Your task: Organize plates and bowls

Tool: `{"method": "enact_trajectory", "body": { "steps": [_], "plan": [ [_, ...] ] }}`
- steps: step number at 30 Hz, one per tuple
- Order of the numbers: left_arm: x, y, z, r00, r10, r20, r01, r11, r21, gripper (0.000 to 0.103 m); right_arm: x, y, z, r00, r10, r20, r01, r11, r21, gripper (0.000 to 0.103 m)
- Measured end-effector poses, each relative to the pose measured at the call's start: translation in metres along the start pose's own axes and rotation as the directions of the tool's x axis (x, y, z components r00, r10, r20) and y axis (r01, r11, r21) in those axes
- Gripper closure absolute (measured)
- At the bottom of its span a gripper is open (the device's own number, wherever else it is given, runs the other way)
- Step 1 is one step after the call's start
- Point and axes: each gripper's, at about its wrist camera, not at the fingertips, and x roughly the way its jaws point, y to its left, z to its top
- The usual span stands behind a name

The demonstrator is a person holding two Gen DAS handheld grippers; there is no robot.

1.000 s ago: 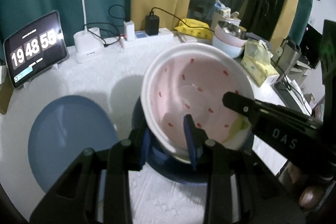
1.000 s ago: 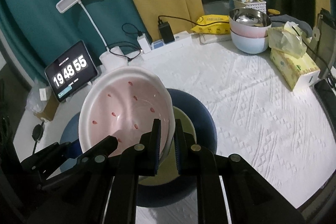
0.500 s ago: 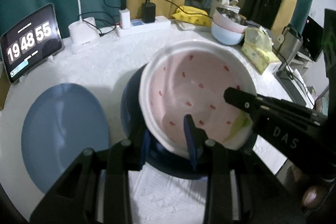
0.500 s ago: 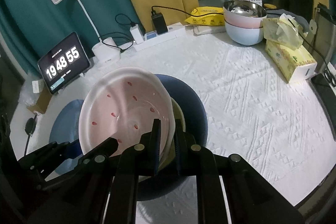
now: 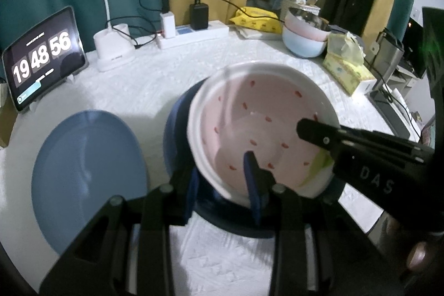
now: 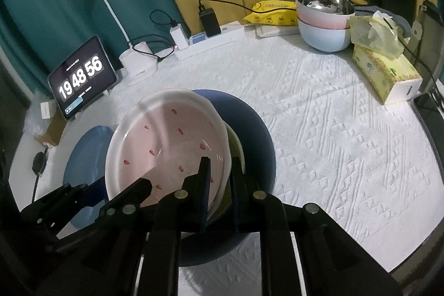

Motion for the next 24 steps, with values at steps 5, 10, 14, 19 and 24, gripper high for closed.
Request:
{"method": "enact_trajectory", "body": {
  "steps": [5, 10, 14, 19, 24],
  "plan": [
    [-0.003, 0.003, 0.001, 1.0, -0.004, 0.004, 0.004, 1.0, -0.015, 0.07, 0.0, 0.0, 0.001, 1.0, 0.017, -0.007, -0.017, 1.0, 0.001, 0.083],
    [-0.005, 0.007, 0.001, 1.0, -0.002, 0.01, 0.002, 1.0, -0.017, 0.07, 0.001, 0.012, 0.002, 1.0, -0.018, -0.012, 0.017, 0.998, -0.055, 0.075],
    [-0.007, 0.01, 0.001, 1.0, -0.004, 0.016, 0.004, 1.0, -0.019, 0.07, -0.001, 0.02, 0.002, 0.999, -0.047, 0.002, 0.047, 0.995, -0.094, 0.07],
    [-0.008, 0.008, -0.001, 1.0, -0.014, 0.017, 0.014, 1.0, -0.009, 0.07, -0.007, 0.027, 0.002, 0.994, -0.103, 0.043, 0.108, 0.982, -0.157, 0.059],
    [-0.009, 0.005, -0.004, 1.0, -0.024, 0.016, 0.024, 1.0, 0.002, 0.07, -0.004, 0.027, -0.001, 0.996, -0.085, 0.033, 0.089, 0.983, -0.159, 0.051]
  ]
}}
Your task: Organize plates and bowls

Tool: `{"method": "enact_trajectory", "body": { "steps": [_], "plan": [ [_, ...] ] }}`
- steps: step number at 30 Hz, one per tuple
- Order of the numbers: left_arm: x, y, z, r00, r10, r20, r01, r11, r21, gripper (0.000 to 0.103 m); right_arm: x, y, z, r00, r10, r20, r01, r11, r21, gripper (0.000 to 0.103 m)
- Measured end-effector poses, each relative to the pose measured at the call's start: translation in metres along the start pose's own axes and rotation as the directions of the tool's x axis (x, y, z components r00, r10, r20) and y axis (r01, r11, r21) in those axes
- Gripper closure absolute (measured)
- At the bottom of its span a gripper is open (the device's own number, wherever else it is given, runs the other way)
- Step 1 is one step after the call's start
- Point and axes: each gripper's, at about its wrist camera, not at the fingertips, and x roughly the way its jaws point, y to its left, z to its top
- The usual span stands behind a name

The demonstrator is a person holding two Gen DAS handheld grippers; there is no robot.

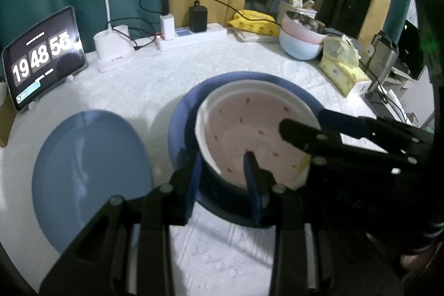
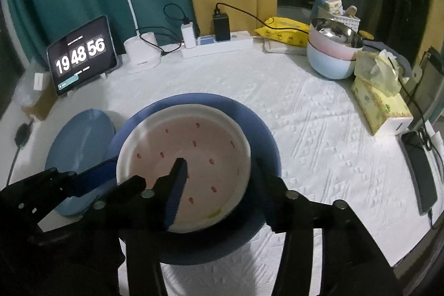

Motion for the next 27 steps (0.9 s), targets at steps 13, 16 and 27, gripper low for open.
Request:
{"method": "enact_trajectory", "body": {
  "steps": [13, 16, 27],
  "plan": [
    [-0.023, 0.029, 0.004, 0.998, 0.004, 0.059, 0.0, 0.998, -0.059, 0.07, -0.024, -0.024, 0.004, 0.998, 0.005, 0.065, -0.007, 0.999, 0.04, 0.05],
    [-0.023, 0.038, 0.004, 0.998, 0.019, 0.06, -0.014, 0.997, -0.079, 0.068, -0.025, -0.034, 0.004, 0.998, 0.004, 0.066, -0.008, 0.998, 0.057, 0.05],
    [-0.01, 0.046, 0.004, 0.999, 0.026, 0.042, -0.023, 0.997, -0.079, 0.063, -0.01, -0.064, -0.001, 0.998, 0.045, 0.042, -0.05, 0.991, 0.122, 0.05]
  ]
}}
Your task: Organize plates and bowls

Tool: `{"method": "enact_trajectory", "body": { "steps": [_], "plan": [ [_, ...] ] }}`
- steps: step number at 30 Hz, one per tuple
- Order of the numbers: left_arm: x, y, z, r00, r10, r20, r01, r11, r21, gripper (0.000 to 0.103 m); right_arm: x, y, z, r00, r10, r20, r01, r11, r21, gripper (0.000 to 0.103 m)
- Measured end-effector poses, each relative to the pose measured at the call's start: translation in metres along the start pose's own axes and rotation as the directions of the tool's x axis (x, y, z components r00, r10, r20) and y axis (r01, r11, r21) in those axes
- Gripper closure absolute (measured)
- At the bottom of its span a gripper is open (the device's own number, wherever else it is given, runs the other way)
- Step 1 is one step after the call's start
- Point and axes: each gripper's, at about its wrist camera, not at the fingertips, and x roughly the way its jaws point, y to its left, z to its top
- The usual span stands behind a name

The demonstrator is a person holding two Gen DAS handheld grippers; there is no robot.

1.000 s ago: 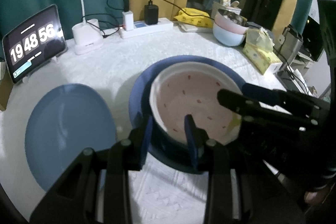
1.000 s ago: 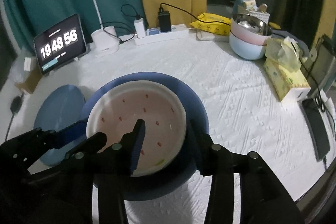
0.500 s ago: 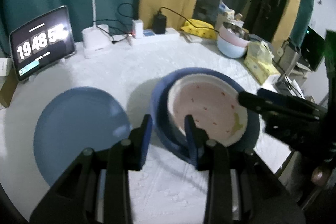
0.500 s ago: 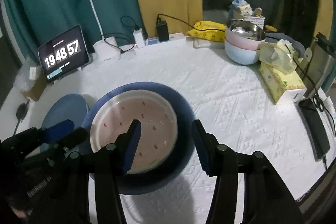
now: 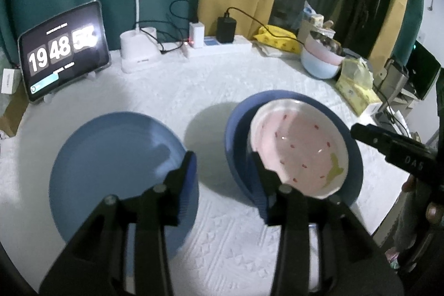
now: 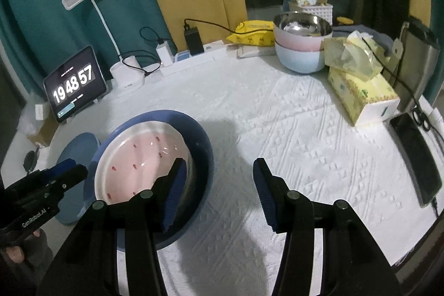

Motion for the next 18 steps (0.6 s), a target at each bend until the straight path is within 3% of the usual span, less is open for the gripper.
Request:
{"method": "enact_trajectory", "body": {
  "steps": [18],
  "plan": [
    [0.026, -0.008, -0.001, 0.998, 0.042, -0.04, -0.04, 0.997, 0.06, 0.062, 0.028, -0.013, -0.008, 0.997, 0.063, -0.04, -0.06, 0.997, 0.055, 0.052]
  ]
}}
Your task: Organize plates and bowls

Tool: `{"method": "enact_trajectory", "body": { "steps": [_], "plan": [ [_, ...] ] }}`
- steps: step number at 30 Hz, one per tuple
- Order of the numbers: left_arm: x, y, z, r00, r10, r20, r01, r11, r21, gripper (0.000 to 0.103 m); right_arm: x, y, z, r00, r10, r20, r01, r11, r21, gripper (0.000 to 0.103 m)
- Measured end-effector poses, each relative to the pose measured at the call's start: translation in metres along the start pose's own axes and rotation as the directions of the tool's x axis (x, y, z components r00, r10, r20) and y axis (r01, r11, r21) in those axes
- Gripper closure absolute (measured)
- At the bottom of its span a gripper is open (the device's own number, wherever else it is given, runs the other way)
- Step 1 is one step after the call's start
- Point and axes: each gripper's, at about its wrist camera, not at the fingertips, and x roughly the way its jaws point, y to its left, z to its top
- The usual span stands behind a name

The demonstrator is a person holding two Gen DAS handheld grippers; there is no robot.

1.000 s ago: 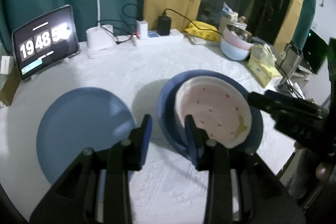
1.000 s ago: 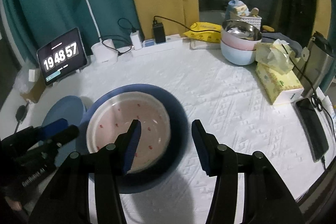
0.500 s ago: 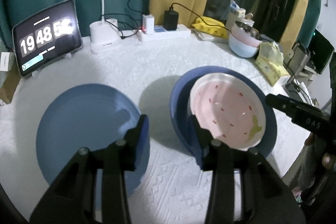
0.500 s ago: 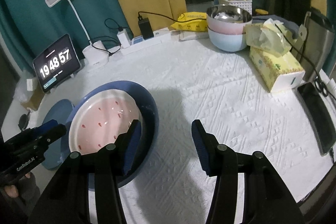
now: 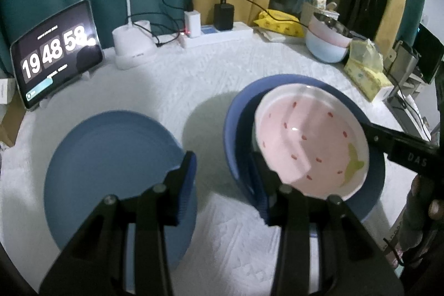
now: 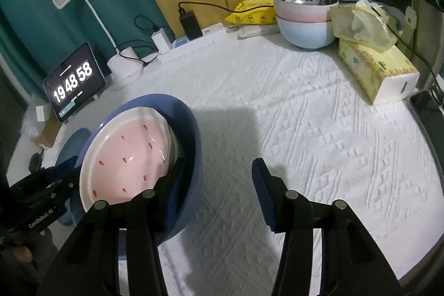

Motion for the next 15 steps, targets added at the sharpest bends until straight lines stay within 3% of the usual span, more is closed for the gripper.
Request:
{"method": "enact_trajectory", "body": {
  "steps": [8, 11, 15],
  "plan": [
    [-0.001, 0.0, -0.003, 0.999, -0.011, 0.038, 0.01, 1.0, 0.015, 0.066, 0.002, -0.001, -0.001, 1.0, 0.015, -0.006, -0.015, 0.999, 0.031, 0.055],
    [-0.001, -0.001, -0.004, 0.999, -0.022, 0.045, 0.022, 1.0, 0.012, 0.073, 0.001, 0.003, -0.003, 1.0, 0.025, 0.006, -0.025, 0.999, 0.028, 0.064],
    [-0.002, -0.005, -0.005, 0.998, -0.031, 0.058, 0.03, 0.999, 0.02, 0.083, -0.001, 0.014, -0.004, 0.999, 0.027, 0.023, -0.027, 1.0, 0.002, 0.086]
  ]
}}
